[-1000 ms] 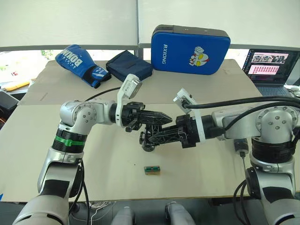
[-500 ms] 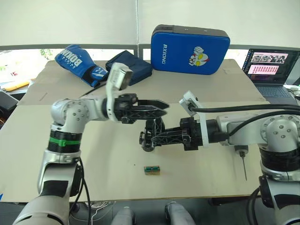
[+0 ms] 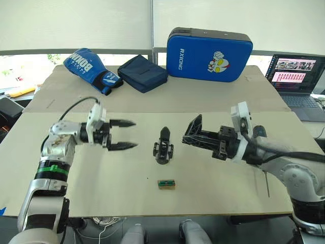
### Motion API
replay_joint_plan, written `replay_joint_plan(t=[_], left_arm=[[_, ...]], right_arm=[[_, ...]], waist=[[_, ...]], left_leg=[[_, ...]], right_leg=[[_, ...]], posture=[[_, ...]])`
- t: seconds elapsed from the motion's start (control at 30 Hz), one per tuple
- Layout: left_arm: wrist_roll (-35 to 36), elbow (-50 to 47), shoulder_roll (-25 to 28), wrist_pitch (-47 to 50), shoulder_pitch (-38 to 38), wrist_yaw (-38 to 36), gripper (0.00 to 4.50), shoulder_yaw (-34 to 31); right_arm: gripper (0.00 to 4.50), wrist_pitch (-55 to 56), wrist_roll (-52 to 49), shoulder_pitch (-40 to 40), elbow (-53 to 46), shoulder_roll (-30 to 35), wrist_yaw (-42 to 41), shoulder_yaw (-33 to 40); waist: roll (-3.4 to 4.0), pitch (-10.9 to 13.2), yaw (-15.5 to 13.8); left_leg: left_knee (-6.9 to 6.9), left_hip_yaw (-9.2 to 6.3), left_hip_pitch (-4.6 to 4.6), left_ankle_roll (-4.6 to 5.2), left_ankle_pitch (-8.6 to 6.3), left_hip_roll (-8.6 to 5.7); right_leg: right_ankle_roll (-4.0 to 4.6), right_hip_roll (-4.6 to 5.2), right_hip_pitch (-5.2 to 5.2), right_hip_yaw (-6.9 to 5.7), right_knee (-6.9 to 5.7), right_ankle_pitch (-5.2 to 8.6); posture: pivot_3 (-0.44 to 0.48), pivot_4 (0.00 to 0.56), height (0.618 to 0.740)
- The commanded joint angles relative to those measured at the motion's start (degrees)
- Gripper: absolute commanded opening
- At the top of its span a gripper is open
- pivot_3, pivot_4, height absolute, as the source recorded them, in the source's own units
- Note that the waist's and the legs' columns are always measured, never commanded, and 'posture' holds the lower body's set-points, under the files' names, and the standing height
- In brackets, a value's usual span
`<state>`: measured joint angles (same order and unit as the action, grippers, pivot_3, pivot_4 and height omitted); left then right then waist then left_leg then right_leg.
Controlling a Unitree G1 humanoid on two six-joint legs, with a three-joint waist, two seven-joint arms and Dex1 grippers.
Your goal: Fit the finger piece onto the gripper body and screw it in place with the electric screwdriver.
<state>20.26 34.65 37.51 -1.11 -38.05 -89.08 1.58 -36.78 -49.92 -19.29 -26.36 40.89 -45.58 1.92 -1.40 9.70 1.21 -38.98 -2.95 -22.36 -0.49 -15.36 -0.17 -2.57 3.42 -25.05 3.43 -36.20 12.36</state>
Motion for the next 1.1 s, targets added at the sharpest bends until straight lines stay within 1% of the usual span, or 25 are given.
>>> replay_joint_plan(t=[0.03, 0.1, 0.23, 0.3, 0.5, 0.63, 0.9, 0.97, 1.0, 1.03, 1.07, 1.1], left_arm=[[-3.9, 3.7, -1.98, -7.65, 0.2, 0.6, 4.5, 1.51], [-5.38, 5.62, -3.76, -10.29, 0.19, 1.56, 4.5, 2.03], [-8.52, 8.46, -10.17, -12.31, -0.51, 6.7, 4.5, 3.96], [-8.93, 8.89, -11.68, -12.52, -0.49, 5.91, 4.5, 4.62], [-10.65, 10.82, -16.62, -12.98, -2.41, 9.57, 4.5, 5.51], [-11.53, 13.27, -18.24, -13.53, -4.2, 10.85, 4.5, 5.38], [-12.44, 16.18, -18.88, -14.49, -5.22, 9.15, 4.5, 6.09], [-12.49, 16.33, -18.9, -14.4, -5.07, 8.54, 4.0, 6.13], [-12.53, 16.35, -18.89, -14.35, -4.99, 8.19, 3.84, 6.2], [-12.6, 16.32, -18.87, -14.48, -4.82, 7.9, 3.29, 6.3], [-12.72, 16.32, -18.88, -14.66, -4.68, 7.8, 2.91, 6.37], [-12.7, 16.23, -18.93, -14.67, -4.52, 7.59, 2.36, 6.38]], right_arm=[[0.36, 8.05, 5.99, 0.72, -0.19, -0.69, -5.75, -1.47], [0.36, 10.07, 7.6, 1.03, 0.26, -1.58, -7.3, -1.96], [0.36, 12.11, 9.92, 1.05, 0.8, -2.49, -9.35, -2.76], [0.36, 11.91, 9.98, 0.98, 0.89, -2.78, -9.81, -2.69], [0.36, 9.51, 9.06, 0.89, -0.17, -2.83, -10.18, -2.91], [0.36, 8.43, 8.8, 1.49, -1.29, -2.84, -9.85, -2.89], [0.36, 7.83, 9.16, 2.14, -2.17, -3.23, -9.27, -2.73], [0.36, 7.87, 9.31, 2.32, -2.22, -3.35, -9.2, -2.78], [0.36, 7.91, 9.39, 2.37, -2.2, -3.39, -9.2, -2.81], [0.36, 7.95, 9.46, 2.41, -2.18, -3.44, -9.2, -2.85], [0.36, 8.01, 9.52, 2.42, -2.12, -3.5, -9.21, -2.91], [0.36, 8.09, 9.59, 2.39, -2.06, -3.58, -9.23, -2.98]], waist=[[0.0, 0.0, -0.21], [-0.01, 0.0, -0.5], [-0.01, 0.0, -0.76], [-0.04, 0.01, -0.6], [-0.04, 0.01, -0.29], [-0.05, 0.01, -0.38], [-0.05, 0.01, -0.38], [-0.05, 0.01, -0.38], [-0.05, 0.01, -0.38], [-0.05, 0.01, -0.37], [-0.05, 0.01, -0.37], [-0.05, 0.0, -0.37]], left_leg=[[-0.03, 0.0, 0.01, 0.0, 0.0, 0.0], [-0.11, -0.01, -0.01, 0.0, 0.0, 0.0], [-0.15, -0.02, 0.02, 0.0, 0.0, -0.02], [-0.19, -0.03, 0.01, 0.0, 0.0, -0.02], [-0.18, -0.05, 0.06, 0.0, 0.0, 0.0], [-0.21, -0.04, 0.05, 0.0, 0.0, -0.01], [-0.21, -0.05, 0.06, 0.0, 0.0, -0.01], [-0.21, -0.04, 0.07, 0.0, 0.0, -0.01], [-0.21, -0.04, 0.07, 0.0, 0.0, -0.01], [-0.21, -0.04, 0.08, 0.0, 0.0, -0.01], [-0.21, -0.04, 0.08, 0.0, 0.0, -0.01], [-0.21, -0.04, 0.09, 0.0, 0.0, -0.01]], right_leg=[[0.0, 0.0, 0.01, 0.0, -0.03, 0.0], [0.0, 0.0, 0.02, 0.0, -0.05, -0.04], [-0.02, 0.01, 0.09, -0.01, -0.04, -0.07], [-0.05, 0.02, 0.11, -0.01, -0.03, -0.09], [-0.02, -0.03, 0.1, -0.01, -0.08, -0.11], [-0.02, -0.02, 0.12, -0.01, -0.08, -0.12], [-0.02, -0.02, 0.12, -0.01, -0.1, -0.12], [-0.02, -0.02, 0.13, -0.01, -0.1, -0.12], [-0.02, -0.02, 0.14, -0.01, -0.1, -0.12], [-0.02, -0.02, 0.14, -0.01, -0.1, -0.12], [-0.02, -0.02, 0.14, -0.01, -0.1, -0.12], [-0.02, -0.02, 0.14, -0.01, -0.11, -0.12]], posture=[[0.0, 0.15, 0.74], [0.0, 0.15, 0.74], [0.0, 0.15, 0.74], [0.0, 0.15, 0.74], [0.0, 0.15, 0.74], [0.0, 0.15, 0.74], [0.0, 0.15, 0.74], [0.0, 0.15, 0.74], [0.0, 0.15, 0.74], [0.0, 0.15, 0.74], [0.0, 0.15, 0.74], [0.0, 0.15, 0.74]])
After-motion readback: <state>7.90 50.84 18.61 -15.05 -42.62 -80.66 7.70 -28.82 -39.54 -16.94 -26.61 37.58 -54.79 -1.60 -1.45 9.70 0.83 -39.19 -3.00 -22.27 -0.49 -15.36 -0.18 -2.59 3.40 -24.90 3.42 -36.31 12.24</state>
